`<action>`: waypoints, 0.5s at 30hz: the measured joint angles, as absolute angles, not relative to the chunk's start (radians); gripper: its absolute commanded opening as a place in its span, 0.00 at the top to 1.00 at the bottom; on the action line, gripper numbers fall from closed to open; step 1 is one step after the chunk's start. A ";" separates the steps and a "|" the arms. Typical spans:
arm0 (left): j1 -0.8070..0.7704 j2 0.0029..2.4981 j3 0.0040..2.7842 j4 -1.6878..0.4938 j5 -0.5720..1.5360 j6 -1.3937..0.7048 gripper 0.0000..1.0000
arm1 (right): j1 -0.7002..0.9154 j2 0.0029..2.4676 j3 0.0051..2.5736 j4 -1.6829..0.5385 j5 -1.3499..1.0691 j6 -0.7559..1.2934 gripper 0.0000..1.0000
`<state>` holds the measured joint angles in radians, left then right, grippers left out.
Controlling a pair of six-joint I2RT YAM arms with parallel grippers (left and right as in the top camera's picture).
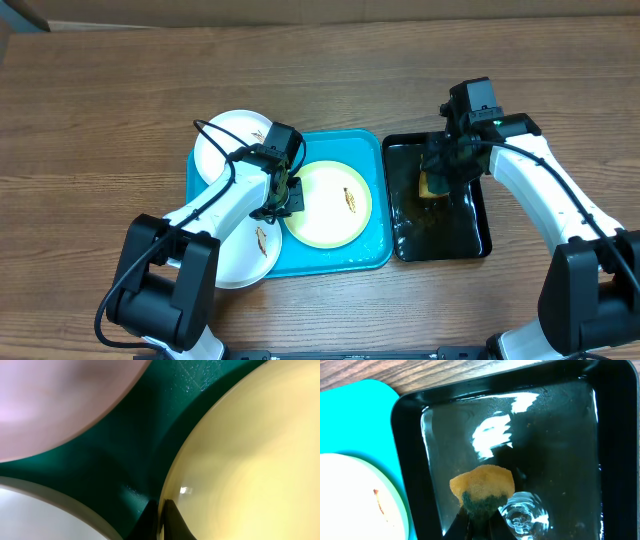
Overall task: Clean dirty plates on tray and stack at the side
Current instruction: 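Lift the sponge with the right gripper and dip it in water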
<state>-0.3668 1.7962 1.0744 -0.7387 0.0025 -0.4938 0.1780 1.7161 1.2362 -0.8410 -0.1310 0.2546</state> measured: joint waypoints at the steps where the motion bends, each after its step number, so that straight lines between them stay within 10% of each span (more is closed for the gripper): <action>1: -0.367 1.796 1.074 -0.739 0.002 -0.494 0.96 | 0.177 1.716 1.236 -0.841 -0.131 0.254 0.96; 15: -0.367 1.796 1.074 -0.738 0.001 -0.494 0.96 | 0.177 1.716 1.236 -0.839 -0.242 0.258 0.96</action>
<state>-0.3668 1.7962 1.0744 -0.7383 0.0010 -0.4938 0.1772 1.7161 1.2362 -0.8391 -0.2417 0.2581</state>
